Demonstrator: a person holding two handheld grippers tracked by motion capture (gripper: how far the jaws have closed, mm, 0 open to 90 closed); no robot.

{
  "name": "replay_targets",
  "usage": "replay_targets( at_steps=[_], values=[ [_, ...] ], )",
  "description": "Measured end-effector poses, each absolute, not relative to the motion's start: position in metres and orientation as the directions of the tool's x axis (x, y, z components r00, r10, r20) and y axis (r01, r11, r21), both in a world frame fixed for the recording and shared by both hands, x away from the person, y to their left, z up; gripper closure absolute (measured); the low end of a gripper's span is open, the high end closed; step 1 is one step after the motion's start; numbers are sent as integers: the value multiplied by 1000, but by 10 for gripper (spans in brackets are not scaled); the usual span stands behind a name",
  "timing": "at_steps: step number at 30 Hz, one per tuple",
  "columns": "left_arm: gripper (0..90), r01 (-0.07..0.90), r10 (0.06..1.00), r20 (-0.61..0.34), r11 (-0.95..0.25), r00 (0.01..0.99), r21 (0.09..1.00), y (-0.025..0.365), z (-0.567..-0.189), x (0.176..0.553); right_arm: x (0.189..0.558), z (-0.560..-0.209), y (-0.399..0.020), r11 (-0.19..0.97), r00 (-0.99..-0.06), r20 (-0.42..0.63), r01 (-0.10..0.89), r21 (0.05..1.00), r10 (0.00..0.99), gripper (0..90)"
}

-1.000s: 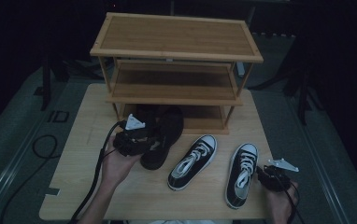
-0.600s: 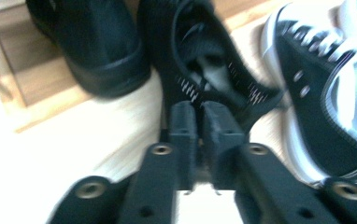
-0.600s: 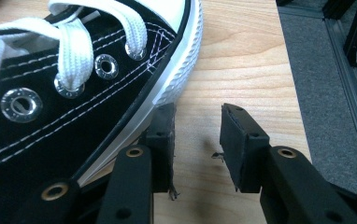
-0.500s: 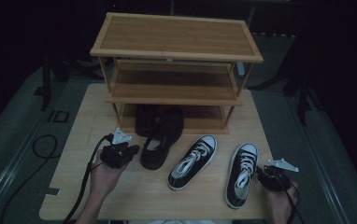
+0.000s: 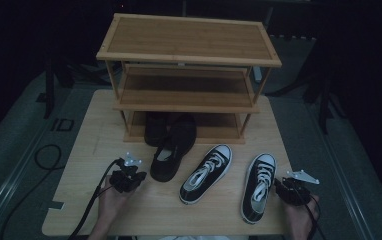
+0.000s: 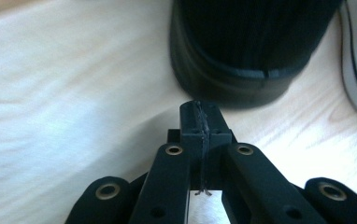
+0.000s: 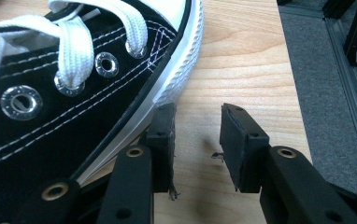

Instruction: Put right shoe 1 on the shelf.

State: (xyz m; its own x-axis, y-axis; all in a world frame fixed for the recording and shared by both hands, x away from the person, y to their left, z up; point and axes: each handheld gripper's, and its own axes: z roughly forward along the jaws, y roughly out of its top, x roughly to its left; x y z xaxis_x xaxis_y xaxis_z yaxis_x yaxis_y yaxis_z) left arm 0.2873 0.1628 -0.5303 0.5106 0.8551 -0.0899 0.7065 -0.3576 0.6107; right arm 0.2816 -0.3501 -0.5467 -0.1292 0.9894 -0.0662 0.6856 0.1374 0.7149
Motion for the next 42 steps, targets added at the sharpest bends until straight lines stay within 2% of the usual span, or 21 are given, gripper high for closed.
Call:
replay_targets(
  at_steps=[16, 25, 37, 42],
  values=[
    [899, 684, 812, -97, -413, 575, 601, 120, -537, 288, 281, -547, -350, 137, -129, -65, 686, 715, 989, 654],
    [898, 694, 832, -116, -367, 543, 619, 95, -538, 305, 282, -548, -351, 134, -133, -57, 692, 710, 989, 653],
    [896, 674, 847, -63, -372, 528, 638, 70, -527, 335, 281, -549, -350, 133, -132, -56, 692, 710, 990, 656],
    [887, 652, 821, -63, -401, 567, 643, 67, -524, 332, 282, -549, -351, 133, -135, -54, 692, 710, 989, 656]
  ],
)
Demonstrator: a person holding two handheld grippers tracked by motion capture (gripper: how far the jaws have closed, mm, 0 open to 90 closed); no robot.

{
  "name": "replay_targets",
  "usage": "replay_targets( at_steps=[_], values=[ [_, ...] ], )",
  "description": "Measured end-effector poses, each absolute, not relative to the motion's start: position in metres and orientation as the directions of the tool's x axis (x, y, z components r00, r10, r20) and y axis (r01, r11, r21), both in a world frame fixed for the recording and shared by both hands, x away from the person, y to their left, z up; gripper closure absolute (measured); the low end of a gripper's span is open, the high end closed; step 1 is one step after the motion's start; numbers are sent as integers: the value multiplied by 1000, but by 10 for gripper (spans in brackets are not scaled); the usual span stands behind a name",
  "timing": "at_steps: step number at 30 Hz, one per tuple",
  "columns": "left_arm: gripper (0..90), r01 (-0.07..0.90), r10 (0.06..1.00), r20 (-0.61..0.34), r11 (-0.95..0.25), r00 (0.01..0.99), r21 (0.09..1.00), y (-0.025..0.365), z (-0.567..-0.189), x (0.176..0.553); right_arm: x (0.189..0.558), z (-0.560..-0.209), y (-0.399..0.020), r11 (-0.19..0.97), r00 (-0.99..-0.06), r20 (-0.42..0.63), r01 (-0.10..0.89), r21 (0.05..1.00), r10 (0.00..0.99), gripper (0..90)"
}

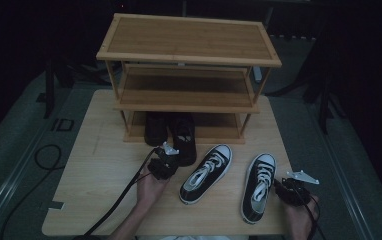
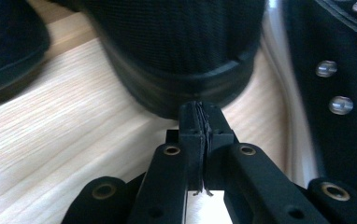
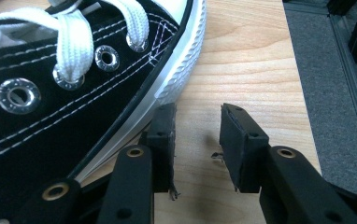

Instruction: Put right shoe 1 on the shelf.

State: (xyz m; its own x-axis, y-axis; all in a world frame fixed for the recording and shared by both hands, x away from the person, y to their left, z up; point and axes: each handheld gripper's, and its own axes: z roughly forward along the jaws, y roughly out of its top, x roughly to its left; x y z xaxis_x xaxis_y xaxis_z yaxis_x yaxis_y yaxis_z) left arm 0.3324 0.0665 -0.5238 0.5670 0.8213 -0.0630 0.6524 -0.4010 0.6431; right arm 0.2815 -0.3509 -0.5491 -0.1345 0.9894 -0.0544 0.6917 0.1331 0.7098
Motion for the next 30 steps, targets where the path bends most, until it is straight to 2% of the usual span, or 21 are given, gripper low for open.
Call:
replay_targets(
  at_steps=[7, 14, 25, 30],
  values=[
    [888, 638, 791, -73, -430, 607, 639, 54, -525, 333, 281, -549, -351, 132, -133, -54, 692, 709, 990, 656],
    [897, 631, 751, -61, -505, 658, 589, 39, -534, 336, 282, -549, -351, 130, -135, -50, 692, 710, 990, 655],
    [899, 653, 782, -53, -479, 621, 587, 42, -540, 349, 281, -550, -352, 130, -136, -48, 693, 710, 990, 655],
    [899, 682, 820, -71, -419, 567, 600, 52, -540, 363, 282, -550, -351, 130, -136, -49, 693, 709, 990, 654]
  ],
)
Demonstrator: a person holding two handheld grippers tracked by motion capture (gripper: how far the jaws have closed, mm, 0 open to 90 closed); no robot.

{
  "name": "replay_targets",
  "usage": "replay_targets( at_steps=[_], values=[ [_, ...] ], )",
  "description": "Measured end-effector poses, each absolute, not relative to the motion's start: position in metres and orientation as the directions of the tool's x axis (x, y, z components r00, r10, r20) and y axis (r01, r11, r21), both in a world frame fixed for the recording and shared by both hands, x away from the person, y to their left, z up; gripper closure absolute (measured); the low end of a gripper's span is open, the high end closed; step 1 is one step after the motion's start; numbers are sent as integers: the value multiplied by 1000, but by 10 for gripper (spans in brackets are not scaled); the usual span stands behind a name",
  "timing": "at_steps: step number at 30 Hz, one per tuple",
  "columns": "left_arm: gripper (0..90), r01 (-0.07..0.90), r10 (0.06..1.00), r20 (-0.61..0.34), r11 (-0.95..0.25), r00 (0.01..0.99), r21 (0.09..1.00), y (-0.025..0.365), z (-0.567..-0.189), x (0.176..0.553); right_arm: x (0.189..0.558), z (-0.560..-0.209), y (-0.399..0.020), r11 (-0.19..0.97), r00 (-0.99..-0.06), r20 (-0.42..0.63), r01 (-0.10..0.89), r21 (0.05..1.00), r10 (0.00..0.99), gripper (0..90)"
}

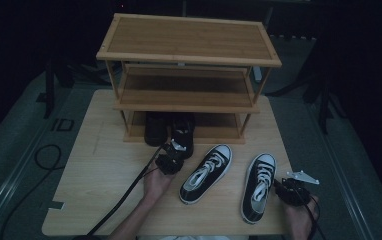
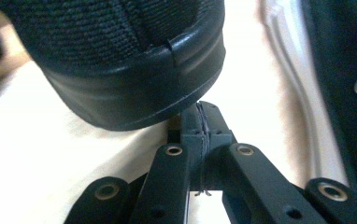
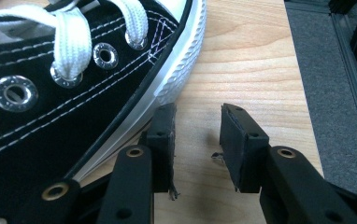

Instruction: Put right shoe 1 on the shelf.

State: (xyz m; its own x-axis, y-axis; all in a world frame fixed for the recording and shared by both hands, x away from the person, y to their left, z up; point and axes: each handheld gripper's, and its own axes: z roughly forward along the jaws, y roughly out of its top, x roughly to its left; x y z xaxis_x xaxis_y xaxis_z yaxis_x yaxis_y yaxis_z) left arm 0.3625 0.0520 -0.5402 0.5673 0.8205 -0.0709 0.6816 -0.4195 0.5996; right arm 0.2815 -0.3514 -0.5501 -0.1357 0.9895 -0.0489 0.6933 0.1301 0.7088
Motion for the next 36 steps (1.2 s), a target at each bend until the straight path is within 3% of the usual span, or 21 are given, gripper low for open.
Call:
replay_targets(
  at_steps=[25, 32, 36],
  values=[
    [893, 725, 878, -142, -275, 457, 631, 74, -546, 411, 282, -550, -352, 131, -139, -47, 694, 708, 989, 651],
    [673, 674, 838, -81, -372, 540, 639, 73, -537, 398, 282, -550, -353, 116, -133, -31, 698, 706, 991, 635],
    [609, 640, 813, -47, -420, 580, 643, 71, -529, 388, 282, -550, -354, 118, -136, -31, 699, 705, 990, 621]
  ],
)
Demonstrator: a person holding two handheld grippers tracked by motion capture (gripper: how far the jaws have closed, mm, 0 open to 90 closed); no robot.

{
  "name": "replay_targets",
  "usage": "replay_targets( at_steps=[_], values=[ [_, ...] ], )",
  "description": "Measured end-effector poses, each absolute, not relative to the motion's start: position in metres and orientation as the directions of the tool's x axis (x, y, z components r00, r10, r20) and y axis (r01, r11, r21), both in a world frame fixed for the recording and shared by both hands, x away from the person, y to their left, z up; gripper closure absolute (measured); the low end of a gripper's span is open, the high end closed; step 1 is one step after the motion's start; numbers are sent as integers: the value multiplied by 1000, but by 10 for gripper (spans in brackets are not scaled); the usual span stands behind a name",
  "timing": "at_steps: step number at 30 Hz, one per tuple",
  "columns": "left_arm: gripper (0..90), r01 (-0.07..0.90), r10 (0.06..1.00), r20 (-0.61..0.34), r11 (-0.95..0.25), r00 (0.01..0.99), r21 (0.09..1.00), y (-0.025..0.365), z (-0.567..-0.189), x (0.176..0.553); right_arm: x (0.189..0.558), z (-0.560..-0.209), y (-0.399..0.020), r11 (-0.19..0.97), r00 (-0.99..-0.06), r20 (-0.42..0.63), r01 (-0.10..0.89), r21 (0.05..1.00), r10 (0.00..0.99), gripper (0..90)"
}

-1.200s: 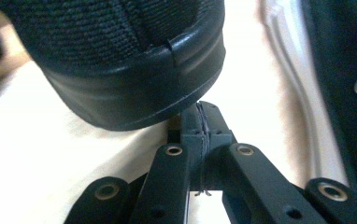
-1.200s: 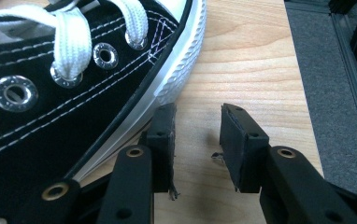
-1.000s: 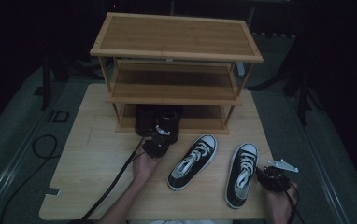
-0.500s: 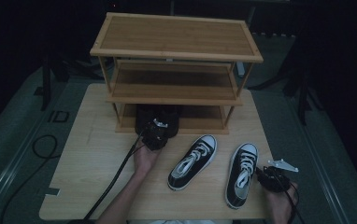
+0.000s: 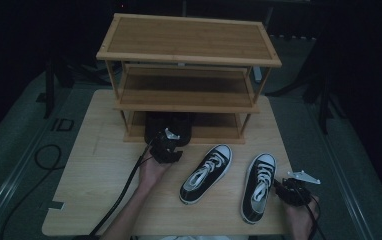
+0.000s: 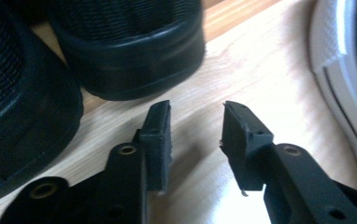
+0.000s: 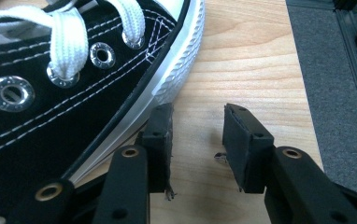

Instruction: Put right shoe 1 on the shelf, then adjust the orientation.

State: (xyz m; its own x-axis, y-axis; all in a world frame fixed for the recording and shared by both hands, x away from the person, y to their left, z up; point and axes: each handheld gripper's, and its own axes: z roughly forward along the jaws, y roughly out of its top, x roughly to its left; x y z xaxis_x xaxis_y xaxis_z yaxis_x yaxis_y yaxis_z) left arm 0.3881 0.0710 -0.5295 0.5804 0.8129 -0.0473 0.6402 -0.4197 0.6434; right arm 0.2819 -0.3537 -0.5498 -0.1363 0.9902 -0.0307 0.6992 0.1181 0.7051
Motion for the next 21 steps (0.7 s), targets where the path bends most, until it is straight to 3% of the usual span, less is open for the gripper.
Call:
replay_targets(
  at_steps=[16, 21],
  values=[
    [562, 625, 825, -39, -395, 564, 673, 92, -548, 365, 281, -547, -352, 131, -143, -42, 702, 699, 989, 607],
    [550, 613, 822, -34, -396, 569, 684, 91, -552, 361, 279, -538, -353, 121, -149, -25, 679, 724, 988, 669]
  ],
)
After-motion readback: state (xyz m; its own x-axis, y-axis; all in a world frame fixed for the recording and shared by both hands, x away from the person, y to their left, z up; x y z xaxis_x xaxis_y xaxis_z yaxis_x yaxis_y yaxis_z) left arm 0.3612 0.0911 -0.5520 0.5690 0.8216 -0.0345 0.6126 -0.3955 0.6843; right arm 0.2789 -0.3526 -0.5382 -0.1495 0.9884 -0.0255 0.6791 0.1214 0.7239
